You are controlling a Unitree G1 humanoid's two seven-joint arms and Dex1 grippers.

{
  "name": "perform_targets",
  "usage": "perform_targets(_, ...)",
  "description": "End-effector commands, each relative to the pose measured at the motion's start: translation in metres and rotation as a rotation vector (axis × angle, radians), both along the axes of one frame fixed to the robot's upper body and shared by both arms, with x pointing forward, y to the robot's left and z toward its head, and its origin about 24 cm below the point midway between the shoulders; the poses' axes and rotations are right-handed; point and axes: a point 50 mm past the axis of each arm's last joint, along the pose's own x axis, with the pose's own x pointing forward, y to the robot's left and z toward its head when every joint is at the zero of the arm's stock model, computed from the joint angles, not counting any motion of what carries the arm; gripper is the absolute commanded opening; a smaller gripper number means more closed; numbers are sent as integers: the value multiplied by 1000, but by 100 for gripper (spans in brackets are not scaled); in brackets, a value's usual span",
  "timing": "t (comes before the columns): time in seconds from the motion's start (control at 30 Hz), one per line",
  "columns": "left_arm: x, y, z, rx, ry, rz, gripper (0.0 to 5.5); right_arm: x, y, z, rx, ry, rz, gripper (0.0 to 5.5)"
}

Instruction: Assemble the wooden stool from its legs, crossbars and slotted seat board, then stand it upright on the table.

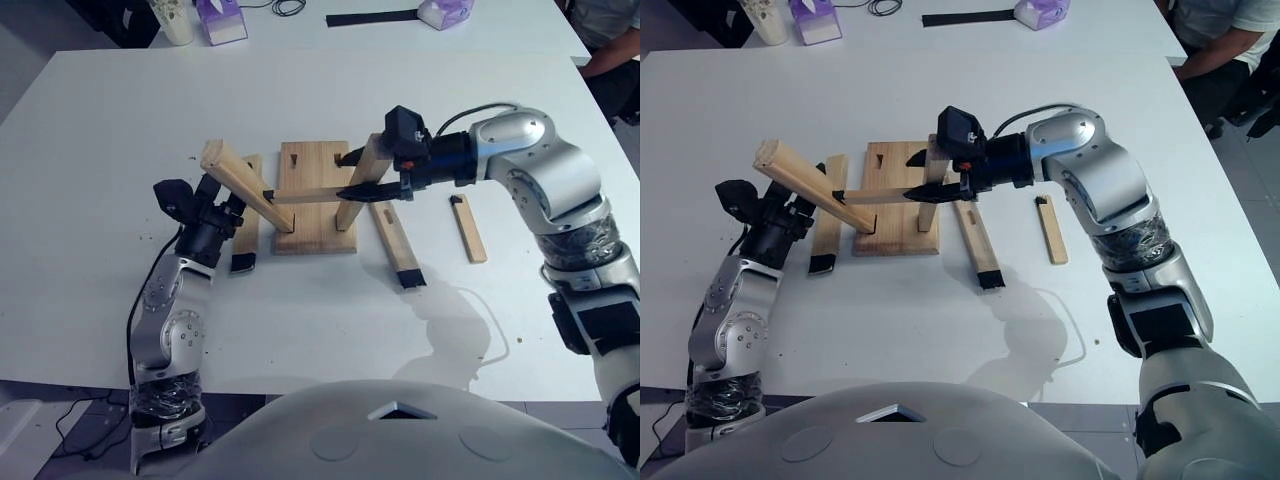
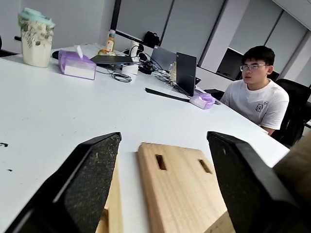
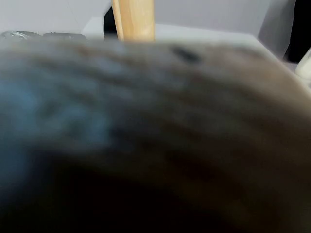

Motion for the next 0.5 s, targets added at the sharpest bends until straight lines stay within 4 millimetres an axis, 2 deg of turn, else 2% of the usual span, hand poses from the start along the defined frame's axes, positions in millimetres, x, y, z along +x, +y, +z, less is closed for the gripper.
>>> perform_targets(0.03,0,-25,-6,-71,26,-160,330,-2,-3,-22,-1,81,-94,321)
perform_targets(0.13,-2,-12,5,-130,-21,-103,330,-1,-17,-7,43,61,-172,365)
perform_targets(0.33,-4,7,15,-119,-48,-63,330,-6,-41,11,100,84,-216,365)
perform_targets(0.5,-1,34,41,-115,-142,-8,330,-8,-67,38,213,51,-207,365)
